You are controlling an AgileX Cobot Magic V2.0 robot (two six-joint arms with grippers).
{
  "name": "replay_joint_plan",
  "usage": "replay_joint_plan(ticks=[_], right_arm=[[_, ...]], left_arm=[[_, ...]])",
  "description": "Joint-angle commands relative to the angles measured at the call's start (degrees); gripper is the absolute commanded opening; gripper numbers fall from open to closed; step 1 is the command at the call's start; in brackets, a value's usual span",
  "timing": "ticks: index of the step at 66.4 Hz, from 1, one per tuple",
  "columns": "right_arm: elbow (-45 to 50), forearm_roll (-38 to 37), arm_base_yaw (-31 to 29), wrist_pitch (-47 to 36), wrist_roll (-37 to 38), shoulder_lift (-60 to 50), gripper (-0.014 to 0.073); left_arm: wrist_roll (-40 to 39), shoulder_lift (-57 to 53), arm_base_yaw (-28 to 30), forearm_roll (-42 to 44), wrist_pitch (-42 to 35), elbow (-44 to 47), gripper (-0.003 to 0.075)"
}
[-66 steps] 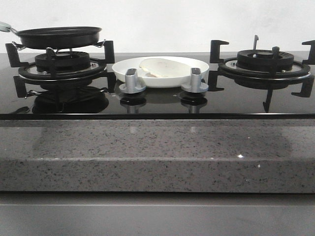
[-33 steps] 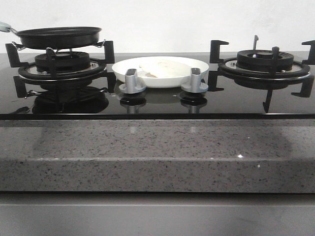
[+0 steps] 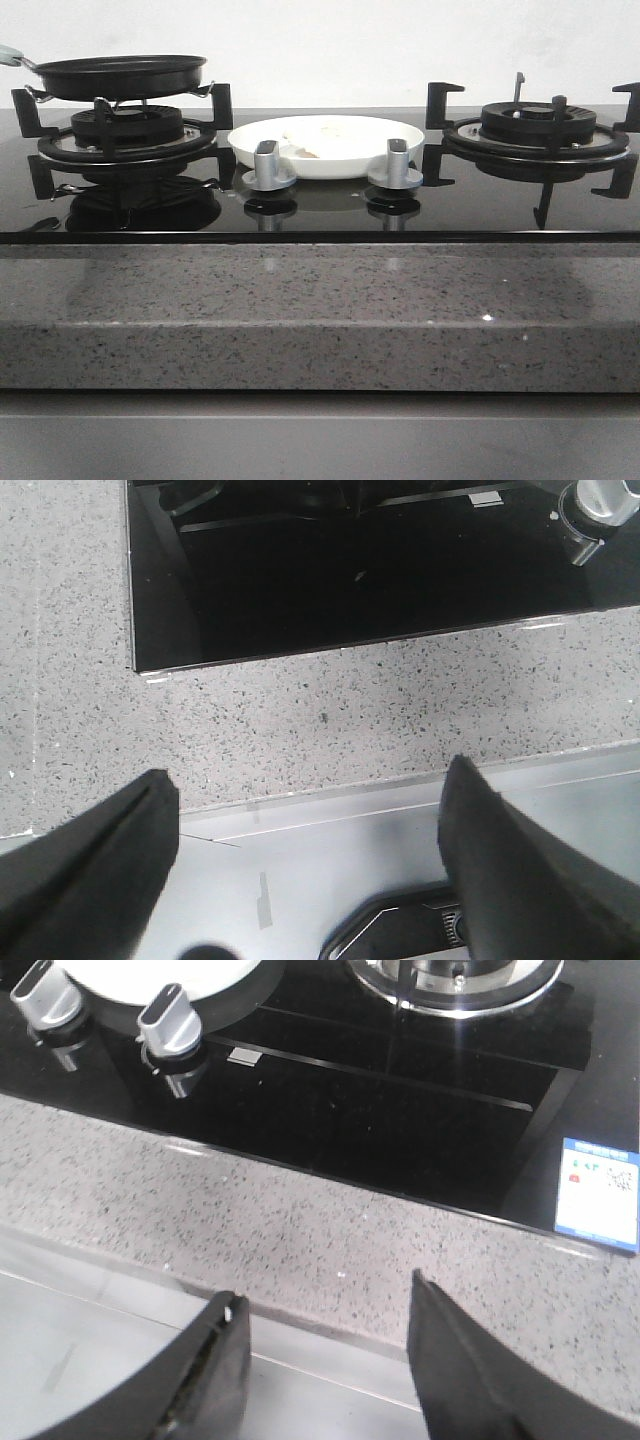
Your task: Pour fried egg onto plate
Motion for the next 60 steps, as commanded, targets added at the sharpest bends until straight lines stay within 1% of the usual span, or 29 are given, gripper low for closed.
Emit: replay_joint_plan(ticks=[1,38,43,47,52,54,60], right_arm=[[-1.22,0.47,-0.31,-2.72,-0.59,-1.07,0.0395],[-1.22,0.47,-0.31,-3.11,-0.59,-1.41,0.0388],[-1.22,0.47,-0.31,-3.11,-0.59,-1.41,0.0333],[-1.22,0.47,-0.31,-3.11,-0.59,-1.41,0.0243],[-1.22,0.47,-0.31,-3.11,-0.59,-1.41,0.0149],[-1.22,0.47,-0.31,-3.11,-0.59,-1.41,0.0106],[-1.22,0.47,-0.31,-3.11,-0.59,-1.41,0.0017]], left_arm=[[-0.48,-0.08,-0.31,0.08,-3.12,-1.45,0.0524],[-0.48,-0.08,-0.31,0.08,-3.12,-1.45,0.0524],[-0.48,-0.08,-0.31,0.08,-3.12,-1.45,0.0524],[-0.48,-0.08,-0.31,-0.04,-3.12,-1.45,0.0518],[-0.48,-0.08,-0.31,-0.04,-3.12,-1.45,0.0484],[-0.48,-0.08,-0.31,-0.04,-3.12,-1.45,0.0459],[-0.48,-0.08,-0.31,-0.04,-3.12,-1.45,0.0386]])
